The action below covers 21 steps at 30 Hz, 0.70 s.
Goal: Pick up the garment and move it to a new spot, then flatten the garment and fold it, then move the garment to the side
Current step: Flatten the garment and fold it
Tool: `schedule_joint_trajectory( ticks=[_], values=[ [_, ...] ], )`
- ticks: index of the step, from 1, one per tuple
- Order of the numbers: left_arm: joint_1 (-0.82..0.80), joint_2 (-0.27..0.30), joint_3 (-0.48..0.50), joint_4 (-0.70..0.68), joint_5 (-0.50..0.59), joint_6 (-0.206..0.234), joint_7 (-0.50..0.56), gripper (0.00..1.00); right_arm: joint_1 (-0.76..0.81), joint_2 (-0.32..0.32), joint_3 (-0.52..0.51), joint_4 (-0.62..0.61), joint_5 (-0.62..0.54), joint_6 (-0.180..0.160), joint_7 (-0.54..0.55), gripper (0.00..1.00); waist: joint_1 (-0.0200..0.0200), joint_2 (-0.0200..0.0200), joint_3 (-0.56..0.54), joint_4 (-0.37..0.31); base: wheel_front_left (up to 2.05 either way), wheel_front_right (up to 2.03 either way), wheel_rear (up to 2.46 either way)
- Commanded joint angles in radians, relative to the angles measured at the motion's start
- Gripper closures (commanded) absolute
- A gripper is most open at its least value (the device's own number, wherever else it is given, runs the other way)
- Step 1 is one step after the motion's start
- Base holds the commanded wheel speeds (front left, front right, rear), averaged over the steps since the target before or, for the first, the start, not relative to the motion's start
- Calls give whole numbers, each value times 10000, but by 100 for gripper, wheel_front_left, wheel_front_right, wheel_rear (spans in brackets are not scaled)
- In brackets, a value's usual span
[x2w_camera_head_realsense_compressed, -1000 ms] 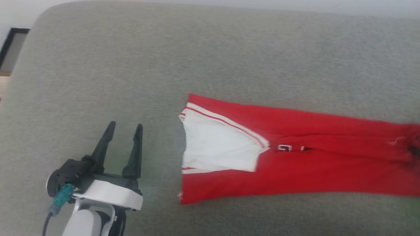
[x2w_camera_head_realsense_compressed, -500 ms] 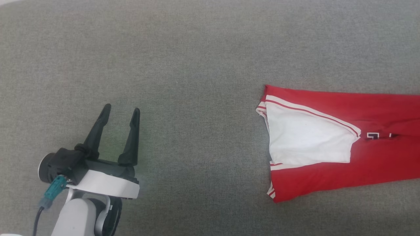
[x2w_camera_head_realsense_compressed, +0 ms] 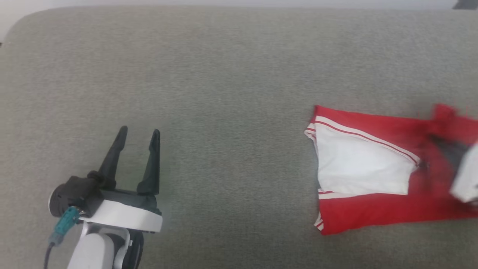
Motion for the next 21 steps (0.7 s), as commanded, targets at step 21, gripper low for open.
schedule_joint_trajectory(
  ticks=[21],
  values=[
    [-26, -376, -286, 415, -174, -17, -36, 0, -817, 709, 3406, 47, -55, 1, 99, 100, 0, 0, -160, 1051, 0, 0, 0]
  ],
)
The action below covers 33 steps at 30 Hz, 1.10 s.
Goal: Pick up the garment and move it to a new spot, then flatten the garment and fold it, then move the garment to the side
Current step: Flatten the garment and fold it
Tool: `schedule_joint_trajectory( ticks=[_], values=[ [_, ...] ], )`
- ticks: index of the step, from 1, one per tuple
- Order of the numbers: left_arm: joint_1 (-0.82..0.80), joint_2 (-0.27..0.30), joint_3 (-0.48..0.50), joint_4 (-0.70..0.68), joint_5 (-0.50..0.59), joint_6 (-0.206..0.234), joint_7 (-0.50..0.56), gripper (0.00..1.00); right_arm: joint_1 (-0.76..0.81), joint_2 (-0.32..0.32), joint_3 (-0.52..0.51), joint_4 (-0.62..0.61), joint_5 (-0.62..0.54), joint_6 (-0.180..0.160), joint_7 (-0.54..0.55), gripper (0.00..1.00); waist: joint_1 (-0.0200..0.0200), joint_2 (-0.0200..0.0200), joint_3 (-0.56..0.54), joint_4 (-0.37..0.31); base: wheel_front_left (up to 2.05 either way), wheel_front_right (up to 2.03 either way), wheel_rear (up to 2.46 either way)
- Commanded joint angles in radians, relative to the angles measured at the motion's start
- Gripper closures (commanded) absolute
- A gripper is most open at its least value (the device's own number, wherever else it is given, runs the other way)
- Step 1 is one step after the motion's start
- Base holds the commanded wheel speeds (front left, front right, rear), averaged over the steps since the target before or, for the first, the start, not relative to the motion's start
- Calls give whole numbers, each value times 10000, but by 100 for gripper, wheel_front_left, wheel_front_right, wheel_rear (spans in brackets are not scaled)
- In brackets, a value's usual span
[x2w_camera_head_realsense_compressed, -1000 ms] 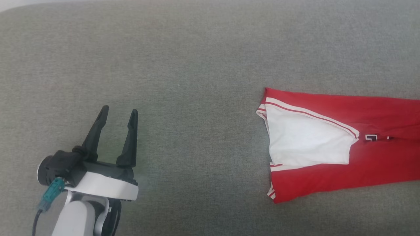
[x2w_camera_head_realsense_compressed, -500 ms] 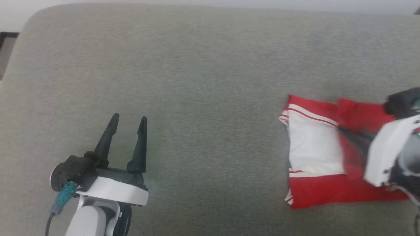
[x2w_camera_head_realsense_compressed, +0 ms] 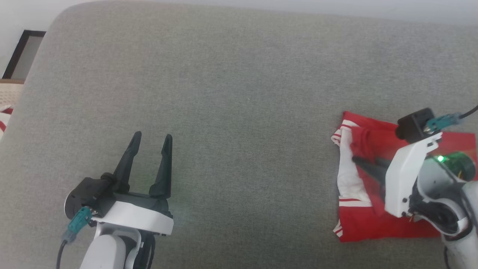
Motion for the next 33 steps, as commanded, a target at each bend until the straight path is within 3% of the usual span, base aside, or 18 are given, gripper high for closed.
schedule_joint_trajectory(
  ticks=[1, 3, 4, 14, 21, 27, 33],
  values=[
    [-41, 9, -8, 39, -39, -17, -36, 0, -50, -10, 85, 56, 57, 1, -97, 86, 0, 0, -34, -38, 0, 0, 0],
    [-60, 61, -21, 145, -101, -17, -36, 0, -38, -73, 221, 228, 124, 0, -296, 51, 0, 0, -82, -109, 0, 0, 0],
    [-69, 82, -1, 185, -116, -17, -36, 0, -46, -95, 281, 294, 125, 0, -432, 0, 0, 0, -126, -161, 0, 0, 0],
    [114, 398, 110, 491, -358, -17, -36, 0, -304, -384, 272, 717, 640, 0, -2445, 0, 0, 0, -602, -905, 0, 0, 0],
    [213, 557, 27, 908, -605, -17, -36, 0, -362, -599, 180, 2141, 604, 1, -5402, 0, 0, 0, -934, -1463, 0, 0, 0],
    [423, 664, 263, 1095, -605, -17, -36, 0, -497, -442, 203, 3544, -256, 0, -8118, 0, 0, 0, -1330, -1887, 0, 0, 0],
    [1053, 734, 507, 861, -599, -17, -36, 0, -23, -51, 22, 4237, -933, 0, -9501, 0, 0, 0, -1915, -2111, 0, 0, 0]
  ],
)
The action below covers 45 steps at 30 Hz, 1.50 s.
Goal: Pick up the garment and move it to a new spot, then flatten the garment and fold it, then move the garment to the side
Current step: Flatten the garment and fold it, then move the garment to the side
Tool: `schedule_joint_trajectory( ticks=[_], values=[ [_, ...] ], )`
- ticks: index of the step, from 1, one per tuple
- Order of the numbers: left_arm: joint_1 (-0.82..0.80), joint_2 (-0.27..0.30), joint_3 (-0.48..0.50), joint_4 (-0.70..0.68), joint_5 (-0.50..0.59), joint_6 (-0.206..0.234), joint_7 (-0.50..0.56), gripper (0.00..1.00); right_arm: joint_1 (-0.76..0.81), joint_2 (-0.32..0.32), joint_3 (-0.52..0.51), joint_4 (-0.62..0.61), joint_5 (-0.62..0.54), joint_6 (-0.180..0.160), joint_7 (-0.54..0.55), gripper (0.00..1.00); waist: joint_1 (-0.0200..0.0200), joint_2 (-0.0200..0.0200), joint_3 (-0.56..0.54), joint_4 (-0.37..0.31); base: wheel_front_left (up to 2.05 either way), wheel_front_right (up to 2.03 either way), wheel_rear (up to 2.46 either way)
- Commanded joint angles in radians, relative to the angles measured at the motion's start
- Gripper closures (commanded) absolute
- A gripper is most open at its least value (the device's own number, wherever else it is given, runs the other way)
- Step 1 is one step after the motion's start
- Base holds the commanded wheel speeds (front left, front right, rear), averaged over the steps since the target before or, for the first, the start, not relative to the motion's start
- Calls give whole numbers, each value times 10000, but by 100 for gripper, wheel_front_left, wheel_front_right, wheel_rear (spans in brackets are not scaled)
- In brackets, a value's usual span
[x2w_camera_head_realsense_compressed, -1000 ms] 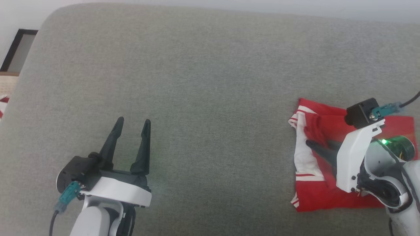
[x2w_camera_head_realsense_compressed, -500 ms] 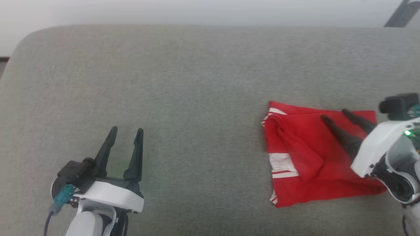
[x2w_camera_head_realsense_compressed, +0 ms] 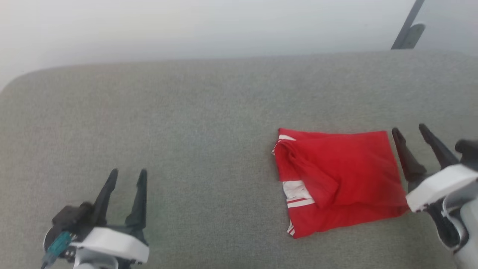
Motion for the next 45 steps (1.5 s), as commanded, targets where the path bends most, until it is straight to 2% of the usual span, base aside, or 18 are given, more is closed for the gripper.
schedule_joint_trajectory(
  ticks=[1, 13, 22, 34, 40, 45],
  values=[
    [204, 18, 93, -92, 47, -17, -36, 0, 182, 82, -94, 1, -78, 0, -153, 0, 0, 0, -240, -104, 0, 0, 0],
    [1734, -101, 619, -1051, 449, -17, -36, 0, 2145, 378, -1393, -1291, -702, 0, -410, 0, 0, 0, -724, -54, 0, 0, 0],
    [2412, -316, 1012, -1743, 669, -18, -36, 0, 3591, 824, -2742, -2835, -1163, 0, 168, 0, 0, 0, -712, 60, 0, 0, 0],
    [2325, -379, 956, -1740, 710, -18, -36, 0, 3896, 1376, -3133, -3692, -1455, 0, 804, 0, 0, 0, -700, 117, 0, 0, 0],
    [1961, -472, 774, -1780, 677, -18, -36, 0, 3159, 1041, -3111, -3552, -1081, 1, 1998, 0, 0, 0, -342, 245, 0, 0, 0],
    [1291, -523, 555, -1747, 527, -18, -36, 0, 2268, 245, -2628, -3210, -885, 0, 4152, 0, 0, 0, 228, 416, 0, 0, 0]
  ],
)
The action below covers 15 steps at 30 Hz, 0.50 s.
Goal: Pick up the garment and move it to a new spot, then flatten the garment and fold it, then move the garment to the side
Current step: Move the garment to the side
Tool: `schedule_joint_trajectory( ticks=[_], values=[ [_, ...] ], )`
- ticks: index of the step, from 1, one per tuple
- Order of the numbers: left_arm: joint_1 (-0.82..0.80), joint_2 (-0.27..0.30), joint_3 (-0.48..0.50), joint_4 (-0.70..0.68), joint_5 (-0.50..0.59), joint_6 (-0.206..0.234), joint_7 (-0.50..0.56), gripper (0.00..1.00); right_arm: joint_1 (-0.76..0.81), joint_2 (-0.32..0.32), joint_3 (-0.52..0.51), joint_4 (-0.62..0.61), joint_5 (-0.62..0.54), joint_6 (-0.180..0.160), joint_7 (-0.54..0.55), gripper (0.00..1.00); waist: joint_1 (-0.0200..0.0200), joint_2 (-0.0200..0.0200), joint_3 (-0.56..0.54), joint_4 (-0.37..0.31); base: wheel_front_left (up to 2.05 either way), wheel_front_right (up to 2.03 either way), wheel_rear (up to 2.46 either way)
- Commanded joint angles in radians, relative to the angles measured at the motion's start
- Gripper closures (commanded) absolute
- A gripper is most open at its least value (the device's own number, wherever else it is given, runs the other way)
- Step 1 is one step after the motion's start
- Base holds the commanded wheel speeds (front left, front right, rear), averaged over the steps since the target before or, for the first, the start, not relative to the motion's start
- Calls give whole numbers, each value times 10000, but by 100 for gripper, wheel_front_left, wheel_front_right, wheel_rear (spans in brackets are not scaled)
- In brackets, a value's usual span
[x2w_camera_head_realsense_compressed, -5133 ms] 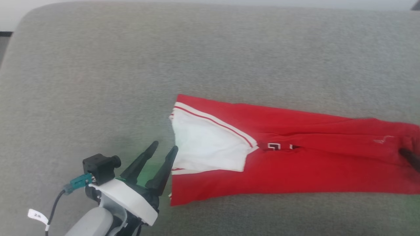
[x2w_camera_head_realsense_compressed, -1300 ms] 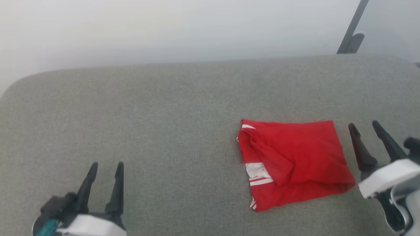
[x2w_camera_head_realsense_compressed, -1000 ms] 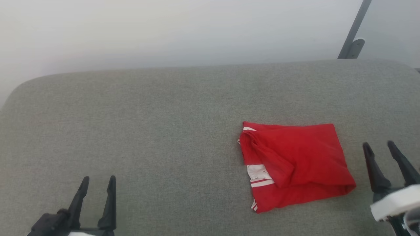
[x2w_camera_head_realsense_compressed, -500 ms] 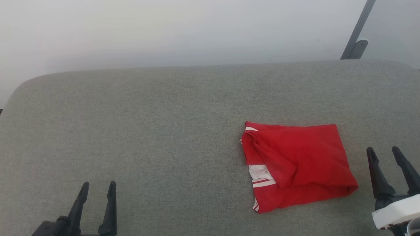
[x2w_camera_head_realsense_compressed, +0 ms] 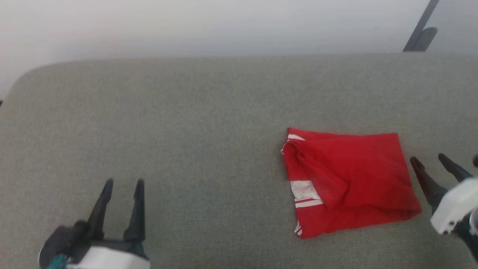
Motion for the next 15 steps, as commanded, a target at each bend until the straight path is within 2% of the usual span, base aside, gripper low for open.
schedule_joint_trajectory(
  ticks=[1, 2, 3, 7, 8, 11, 15],
  values=[
    [-366, -4, -117, 0, -60, -18, -35, 0, -422, -264, 207, 92, 190, 0, 771, 0, 0, -1, 421, 126, 0, 0, 0],
    [-507, 10, -203, 26, -61, -18, -35, 0, -587, -442, 318, 207, 301, 0, 1327, 0, 0, -1, 565, 165, 0, 0, 0],
    [-795, 20, -317, 82, -87, -18, -35, 0, -898, -805, 551, 339, 590, 0, 2399, 0, 0, -1, 845, 225, 0, 0, 0],
    [-1315, -14, -467, 105, -169, -18, -35, 0, -1615, -1250, 659, 622, 1271, 1, 4579, 0, 0, -1, 1514, 260, 0, 0, 0],
    [-1315, -14, -467, 105, -169, -18, -35, 0, -1615, -1250, 659, 622, 1271, 1, 4579, 0, 0, -1, 1514, 260, 0, 0, 0],
    [-1707, -24, -607, 139, -206, -18, -35, 0, -2133, -1346, 591, 767, 1624, 1, 5739, 0, 0, -1, 2029, 287, 0, 0, 0],
    [-2250, -52, -822, 213, -224, -18, -35, 0, -2592, -1238, 705, 835, 1797, 1, 6678, 0, 0, -1, 2672, 362, 0, 0, 0]
  ],
)
